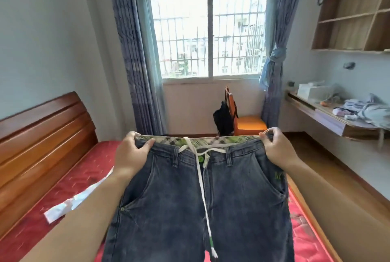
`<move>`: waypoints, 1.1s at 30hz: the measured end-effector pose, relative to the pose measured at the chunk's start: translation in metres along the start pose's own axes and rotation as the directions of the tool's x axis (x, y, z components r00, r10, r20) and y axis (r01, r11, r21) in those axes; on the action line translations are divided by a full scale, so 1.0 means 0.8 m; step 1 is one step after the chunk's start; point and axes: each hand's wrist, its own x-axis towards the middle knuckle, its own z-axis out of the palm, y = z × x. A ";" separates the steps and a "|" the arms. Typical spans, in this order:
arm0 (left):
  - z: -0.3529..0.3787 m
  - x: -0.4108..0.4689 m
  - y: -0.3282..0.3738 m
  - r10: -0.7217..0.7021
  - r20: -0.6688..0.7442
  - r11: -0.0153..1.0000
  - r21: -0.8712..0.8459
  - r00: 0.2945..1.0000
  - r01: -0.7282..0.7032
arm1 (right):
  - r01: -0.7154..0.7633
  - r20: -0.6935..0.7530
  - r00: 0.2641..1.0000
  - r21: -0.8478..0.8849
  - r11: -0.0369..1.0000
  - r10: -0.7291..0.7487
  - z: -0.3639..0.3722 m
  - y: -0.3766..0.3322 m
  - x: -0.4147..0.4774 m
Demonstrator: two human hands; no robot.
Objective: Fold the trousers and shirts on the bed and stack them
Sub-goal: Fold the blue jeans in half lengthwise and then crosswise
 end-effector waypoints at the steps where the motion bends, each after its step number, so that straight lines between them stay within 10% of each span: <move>1: 0.026 -0.002 -0.008 -0.052 0.011 0.998 -0.031 0.999 0.053 | -0.048 0.021 0.999 0.021 0.999 0.048 0.010 0.019 0.008; 8: 0.222 -0.003 0.014 -0.054 0.114 0.979 -0.189 0.992 0.075 | 0.032 -0.037 0.999 0.157 0.987 -0.027 0.095 0.065 0.061; 16: 0.346 -0.012 0.007 -0.139 0.433 0.753 -0.538 0.891 0.379 | -0.339 0.558 0.830 0.500 0.797 0.002 0.200 0.094 0.078; 23: 0.296 0.083 0.047 0.075 0.151 0.891 -0.453 0.986 0.002 | 0.188 0.062 0.974 0.327 0.926 -0.219 0.163 0.068 0.170; 33: 0.124 0.213 0.169 0.447 -0.266 0.796 -0.316 0.854 -0.516 | 0.334 -0.077 0.932 0.554 0.762 -0.353 0.099 -0.143 0.213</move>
